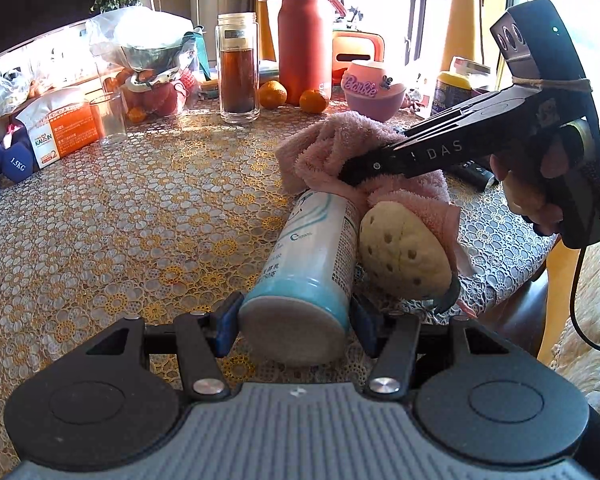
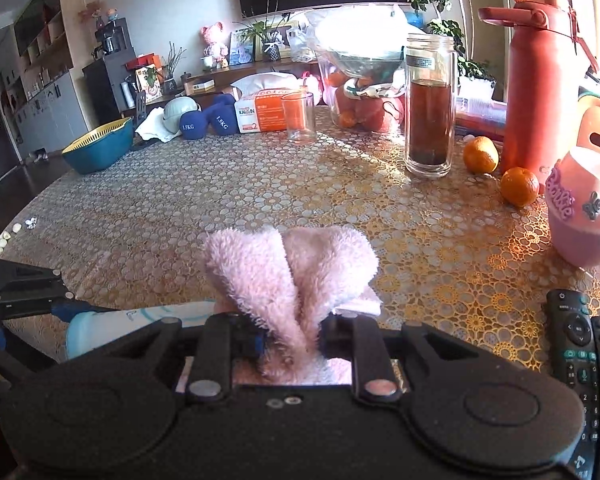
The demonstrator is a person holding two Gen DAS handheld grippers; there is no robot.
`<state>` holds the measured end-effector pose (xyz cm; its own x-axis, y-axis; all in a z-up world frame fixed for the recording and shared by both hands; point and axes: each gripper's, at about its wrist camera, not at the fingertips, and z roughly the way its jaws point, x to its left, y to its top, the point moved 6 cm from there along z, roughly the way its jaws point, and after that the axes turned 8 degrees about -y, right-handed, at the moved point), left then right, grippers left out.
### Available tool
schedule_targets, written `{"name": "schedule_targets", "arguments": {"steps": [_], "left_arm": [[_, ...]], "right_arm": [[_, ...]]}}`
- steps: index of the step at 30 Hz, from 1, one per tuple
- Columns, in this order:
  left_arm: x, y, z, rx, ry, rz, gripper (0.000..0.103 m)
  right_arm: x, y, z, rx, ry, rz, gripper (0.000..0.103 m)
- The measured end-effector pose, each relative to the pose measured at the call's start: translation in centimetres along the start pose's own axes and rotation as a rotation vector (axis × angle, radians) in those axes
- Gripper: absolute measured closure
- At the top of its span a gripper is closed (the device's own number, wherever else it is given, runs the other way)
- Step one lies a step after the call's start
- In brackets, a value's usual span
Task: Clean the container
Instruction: 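Rub the towel across the bottle again with the right gripper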
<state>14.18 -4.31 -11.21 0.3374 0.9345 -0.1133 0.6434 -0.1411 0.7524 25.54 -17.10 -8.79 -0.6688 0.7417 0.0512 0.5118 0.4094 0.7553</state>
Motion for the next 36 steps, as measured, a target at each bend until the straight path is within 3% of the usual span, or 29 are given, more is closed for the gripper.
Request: {"name": "schedule_targets", "arguments": {"steps": [4, 10, 14, 18, 26, 36], "left_arm": [[0.0, 0.0, 0.0, -0.001, -0.005, -0.009, 0.046], [0.1, -0.2, 0.1, 0.002, -0.009, -0.020, 0.046], [0.1, 0.0, 0.0, -0.005, -0.010, -0.025, 0.046], [0.3, 0.1, -0.1, -0.008, -0.012, -0.031, 0.046], [0.3, 0.1, -0.1, -0.008, -0.011, -0.027, 0.046], [0.4, 0.2, 0.0, -0.007, -0.011, -0.025, 0.046]], "right_arm": [[0.1, -0.4, -0.5, 0.000, -0.037, -0.036, 0.082], [-1.8, -0.9, -1.3, 0.023, -0.214, -0.097, 0.083], [-2.2, -0.3, -3.3, -0.031, -0.246, -0.112, 0.083], [-0.6, 1.2, -5.7, -0.108, -0.182, -0.130, 0.084], [4.6, 3.4, -7.9, -0.221, 0.064, -0.173, 0.083], [10.2, 1.7, -6.5, -0.132, 0.259, -0.279, 0.083]]}}
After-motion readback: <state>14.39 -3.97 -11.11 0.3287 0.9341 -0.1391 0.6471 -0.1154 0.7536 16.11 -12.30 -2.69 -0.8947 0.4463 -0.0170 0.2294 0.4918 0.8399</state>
